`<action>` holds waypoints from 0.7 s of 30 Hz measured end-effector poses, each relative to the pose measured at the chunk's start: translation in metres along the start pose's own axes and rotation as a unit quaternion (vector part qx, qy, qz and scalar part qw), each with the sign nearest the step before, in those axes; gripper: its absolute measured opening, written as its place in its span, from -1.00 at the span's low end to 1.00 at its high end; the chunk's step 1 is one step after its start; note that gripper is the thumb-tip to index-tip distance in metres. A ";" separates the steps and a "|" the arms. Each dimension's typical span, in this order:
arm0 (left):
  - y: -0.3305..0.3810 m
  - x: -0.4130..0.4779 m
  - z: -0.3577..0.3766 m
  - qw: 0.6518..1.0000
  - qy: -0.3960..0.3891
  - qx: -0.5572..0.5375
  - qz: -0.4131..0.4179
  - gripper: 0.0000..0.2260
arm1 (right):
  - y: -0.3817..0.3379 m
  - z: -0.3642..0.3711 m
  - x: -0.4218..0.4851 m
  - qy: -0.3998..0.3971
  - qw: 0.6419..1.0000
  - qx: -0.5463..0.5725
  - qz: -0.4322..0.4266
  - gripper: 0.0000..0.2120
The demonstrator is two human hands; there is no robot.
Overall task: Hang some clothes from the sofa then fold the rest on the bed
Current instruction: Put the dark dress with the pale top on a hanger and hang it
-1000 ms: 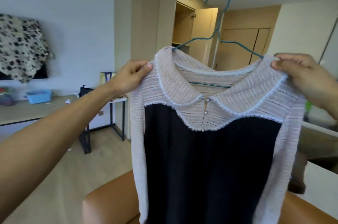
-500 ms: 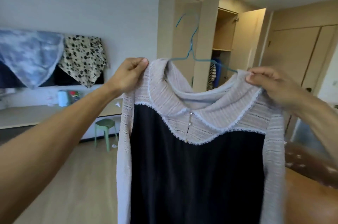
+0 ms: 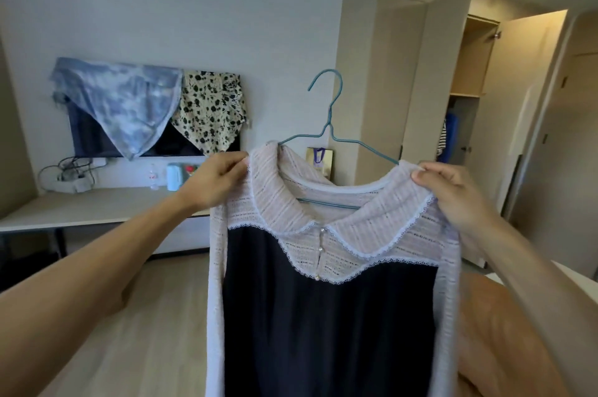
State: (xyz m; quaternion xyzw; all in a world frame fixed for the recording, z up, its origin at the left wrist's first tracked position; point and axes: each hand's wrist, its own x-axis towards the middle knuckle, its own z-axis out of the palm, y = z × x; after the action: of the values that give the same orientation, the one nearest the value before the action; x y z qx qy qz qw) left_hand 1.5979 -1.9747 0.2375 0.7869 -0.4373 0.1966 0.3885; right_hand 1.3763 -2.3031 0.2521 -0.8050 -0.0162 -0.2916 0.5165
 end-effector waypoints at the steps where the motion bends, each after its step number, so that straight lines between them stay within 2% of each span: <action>1: -0.013 0.001 -0.008 1.000 0.023 0.000 0.001 -0.53 | 0.001 0.012 0.008 -0.017 1.000 -0.002 0.003 -0.70; 7: -0.074 0.018 -0.056 0.997 0.078 0.005 -0.008 -0.50 | -0.007 0.074 0.065 -0.171 0.985 -0.033 -0.003 -0.82; 12: -0.125 0.032 -0.078 0.995 0.098 0.001 -0.014 -0.58 | 0.002 0.124 0.117 -0.172 0.983 -0.052 -0.034 -0.55; 14: -0.149 0.040 -0.078 0.993 0.117 0.003 -0.016 -0.58 | 0.014 0.139 0.139 -0.177 0.983 -0.038 -0.015 -0.60; 16: -0.178 0.051 -0.073 0.991 0.132 0.007 -0.025 -0.60 | 0.035 0.154 0.164 -0.195 0.980 -0.026 0.017 -0.77; 18: -0.204 0.064 -0.068 0.989 0.141 0.023 -0.034 -0.60 | 0.056 0.167 0.184 -0.191 0.980 -0.011 0.058 -0.85; 20: -0.229 0.081 -0.059 0.989 0.136 0.036 -0.043 -0.59 | 0.077 0.179 0.208 -0.178 0.981 0.048 0.063 -0.83; 21: -0.244 0.091 -0.053 0.989 0.133 0.044 -0.049 -0.61 | 0.093 0.186 0.223 -0.176 0.980 0.074 0.058 -0.71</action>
State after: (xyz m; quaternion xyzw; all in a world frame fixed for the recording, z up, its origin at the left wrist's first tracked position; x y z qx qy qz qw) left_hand 1.8543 -1.9044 0.2224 0.7907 -0.3334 0.2990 0.4174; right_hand 1.6756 -2.2516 0.2293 -0.8029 -0.0817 -0.1134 0.5795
